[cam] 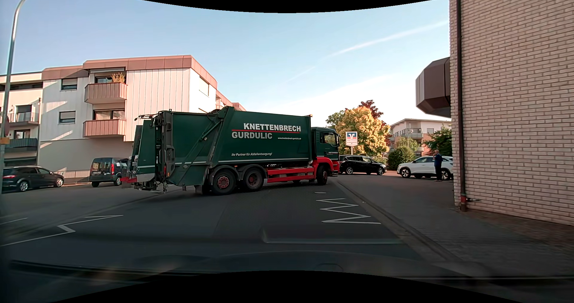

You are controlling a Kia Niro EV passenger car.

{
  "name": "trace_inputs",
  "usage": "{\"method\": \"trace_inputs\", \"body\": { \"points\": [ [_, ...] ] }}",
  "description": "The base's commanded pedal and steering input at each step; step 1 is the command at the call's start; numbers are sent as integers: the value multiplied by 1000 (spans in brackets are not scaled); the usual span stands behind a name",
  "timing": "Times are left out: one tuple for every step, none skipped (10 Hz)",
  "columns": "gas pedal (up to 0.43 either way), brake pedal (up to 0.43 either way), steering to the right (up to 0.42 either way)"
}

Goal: Follow the waypoints while adhering to traffic rules and regulations

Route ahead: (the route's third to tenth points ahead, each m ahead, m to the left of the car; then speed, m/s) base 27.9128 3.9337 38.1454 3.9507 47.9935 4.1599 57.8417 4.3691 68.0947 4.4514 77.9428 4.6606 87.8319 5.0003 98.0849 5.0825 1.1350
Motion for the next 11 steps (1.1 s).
{"method": "trace_inputs", "body": {
  "points": [
    [0,67,-20],
    [0,43,-19],
    [0,18,-20],
    [0,12,-20],
    [0,0,-19],
    [0,0,-20],
    [0,0,-19],
    [0,0,-19],
    [0,0,-19],
    [0,0,-19],
    [0,0,-19]
  ]
}}
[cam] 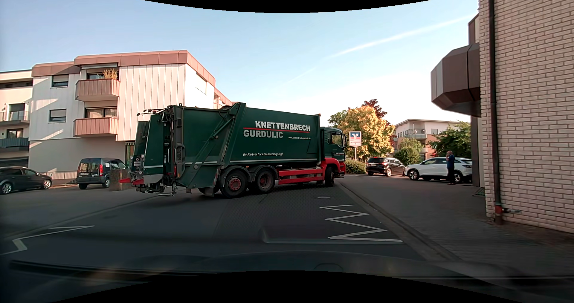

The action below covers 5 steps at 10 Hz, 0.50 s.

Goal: Follow the waypoints while adhering to traffic rules and regulations

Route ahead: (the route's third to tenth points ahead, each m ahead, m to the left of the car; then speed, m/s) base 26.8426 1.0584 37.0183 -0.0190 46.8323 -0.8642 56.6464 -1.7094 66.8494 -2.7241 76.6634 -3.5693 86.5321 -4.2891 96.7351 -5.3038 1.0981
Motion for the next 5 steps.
{"method": "trace_inputs", "body": {
  "points": [
    [0,0,-19],
    [0,6,-19],
    [0,43,-19],
    [0,91,-18],
    [0,128,-18]
  ]
}}
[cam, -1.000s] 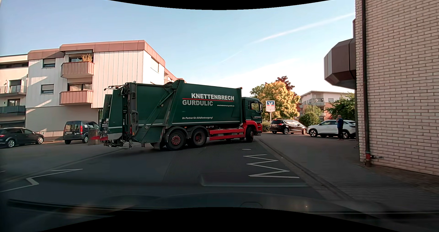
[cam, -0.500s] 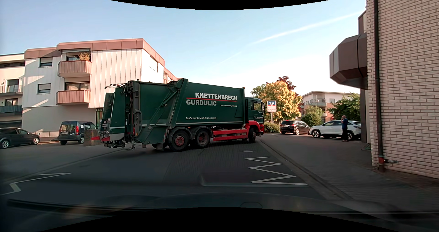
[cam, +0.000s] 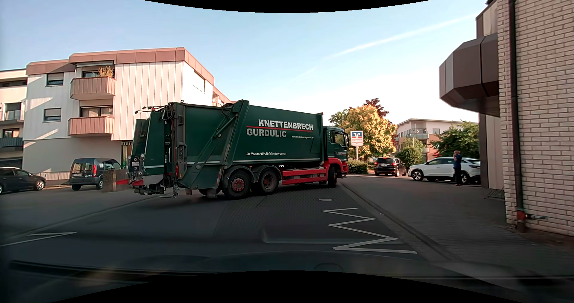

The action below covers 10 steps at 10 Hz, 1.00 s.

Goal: Follow the waypoints while adhering to traffic rules and regulations

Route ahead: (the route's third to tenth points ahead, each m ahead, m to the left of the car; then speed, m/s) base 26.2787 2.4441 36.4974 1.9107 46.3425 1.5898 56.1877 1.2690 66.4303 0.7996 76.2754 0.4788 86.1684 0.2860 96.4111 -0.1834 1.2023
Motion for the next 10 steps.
{"method": "trace_inputs", "body": {
  "points": [
    [0,152,-18],
    [0,171,-17],
    [0,195,-17],
    [0,220,-16],
    [0,220,-15],
    [0,226,-14],
    [0,220,-14],
    [0,220,-14],
    [0,220,-14],
    [0,213,-14]
  ]
}}
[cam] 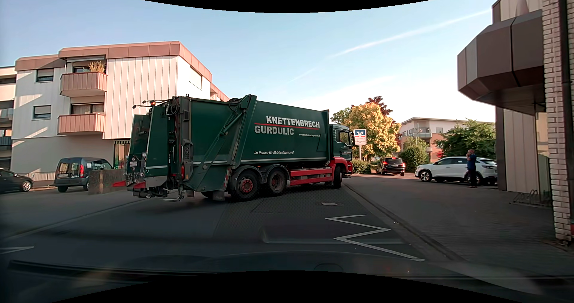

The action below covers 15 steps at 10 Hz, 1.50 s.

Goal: Follow the waypoints while adhering to traffic rules and regulations

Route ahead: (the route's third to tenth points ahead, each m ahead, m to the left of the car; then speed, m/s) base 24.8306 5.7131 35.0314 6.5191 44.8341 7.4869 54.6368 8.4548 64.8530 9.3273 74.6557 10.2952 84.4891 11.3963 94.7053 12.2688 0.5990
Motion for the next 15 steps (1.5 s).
{"method": "trace_inputs", "body": {
  "points": [
    [0,207,-14],
    [0,207,-13],
    [0,201,-14],
    [0,189,-14],
    [0,183,-14],
    [0,177,-14],
    [0,165,-14],
    [0,152,-13],
    [0,146,-14],
    [0,134,-14],
    [0,134,-14],
    [0,134,-14],
    [0,134,-14],
    [0,128,-14],
    [0,116,-14]
  ]
}}
